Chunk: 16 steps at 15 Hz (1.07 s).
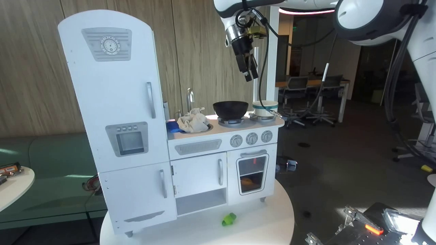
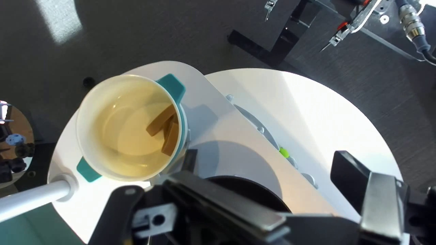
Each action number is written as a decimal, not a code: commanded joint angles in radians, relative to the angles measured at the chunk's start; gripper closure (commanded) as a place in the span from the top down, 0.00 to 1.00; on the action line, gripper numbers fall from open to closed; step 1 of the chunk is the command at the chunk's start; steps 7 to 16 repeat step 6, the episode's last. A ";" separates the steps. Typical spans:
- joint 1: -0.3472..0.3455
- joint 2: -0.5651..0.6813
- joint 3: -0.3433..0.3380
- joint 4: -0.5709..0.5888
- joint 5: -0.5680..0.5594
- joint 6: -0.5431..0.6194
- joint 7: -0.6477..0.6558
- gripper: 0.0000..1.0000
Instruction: Pour the contents of the white bowl into the black bowl
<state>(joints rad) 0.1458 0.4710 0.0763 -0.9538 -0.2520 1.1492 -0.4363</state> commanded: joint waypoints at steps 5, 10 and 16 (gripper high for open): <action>0.070 0.095 -0.007 0.087 -0.057 0.241 0.144 1.00; 0.079 0.101 -0.009 0.091 -0.077 0.262 0.144 1.00; 0.079 0.101 -0.009 0.091 -0.077 0.262 0.144 1.00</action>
